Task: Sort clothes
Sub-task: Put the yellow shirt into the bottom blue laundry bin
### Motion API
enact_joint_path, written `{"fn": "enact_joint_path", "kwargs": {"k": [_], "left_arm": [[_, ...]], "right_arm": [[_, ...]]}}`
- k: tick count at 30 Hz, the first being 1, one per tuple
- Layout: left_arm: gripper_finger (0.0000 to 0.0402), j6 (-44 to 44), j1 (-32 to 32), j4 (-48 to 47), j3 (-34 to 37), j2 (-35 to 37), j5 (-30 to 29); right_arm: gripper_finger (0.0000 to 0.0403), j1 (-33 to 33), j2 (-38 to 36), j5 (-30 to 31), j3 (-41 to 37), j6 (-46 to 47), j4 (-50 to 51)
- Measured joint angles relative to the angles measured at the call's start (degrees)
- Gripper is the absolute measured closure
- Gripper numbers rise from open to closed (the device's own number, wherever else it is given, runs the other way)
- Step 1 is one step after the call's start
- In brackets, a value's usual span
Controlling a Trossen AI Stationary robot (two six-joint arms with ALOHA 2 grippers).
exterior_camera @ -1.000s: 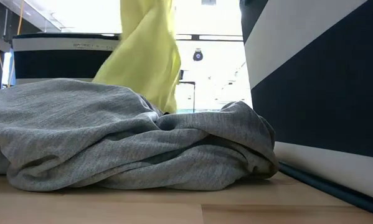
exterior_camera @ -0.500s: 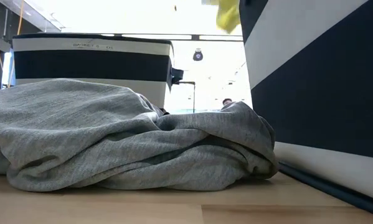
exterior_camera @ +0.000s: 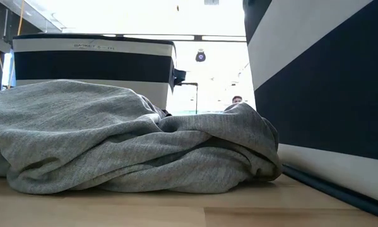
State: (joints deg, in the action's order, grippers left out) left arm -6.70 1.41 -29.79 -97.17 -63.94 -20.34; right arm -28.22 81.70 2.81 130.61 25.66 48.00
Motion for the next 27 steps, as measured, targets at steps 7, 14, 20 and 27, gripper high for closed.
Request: {"fn": "enact_joint_path", "kwargs": {"k": [7,14,20,27], "left_arm": [[0.0275,-0.5,0.0,0.1,0.0,-0.3,-1.3],[0.0275,-1.5,0.0,0.1,0.0,-0.3,-1.4],[0.0275,-1.4,0.0,-0.1,0.0,-0.3,-1.4],[0.0275,-1.1,0.0,-0.5,0.0,-0.3,-1.3]], "right_arm": [[0.0391,-1.3,1.7,-4.4,-16.4,27.9,21.9],[0.0391,-1.9,1.5,-23.9,-44.7,37.6,19.1],[0.0391,-2.4,1.5,-31.5,-66.2,43.0,1.6],[0.0391,-2.3,1.3,-28.0,-81.6,49.4,-9.4]]}}
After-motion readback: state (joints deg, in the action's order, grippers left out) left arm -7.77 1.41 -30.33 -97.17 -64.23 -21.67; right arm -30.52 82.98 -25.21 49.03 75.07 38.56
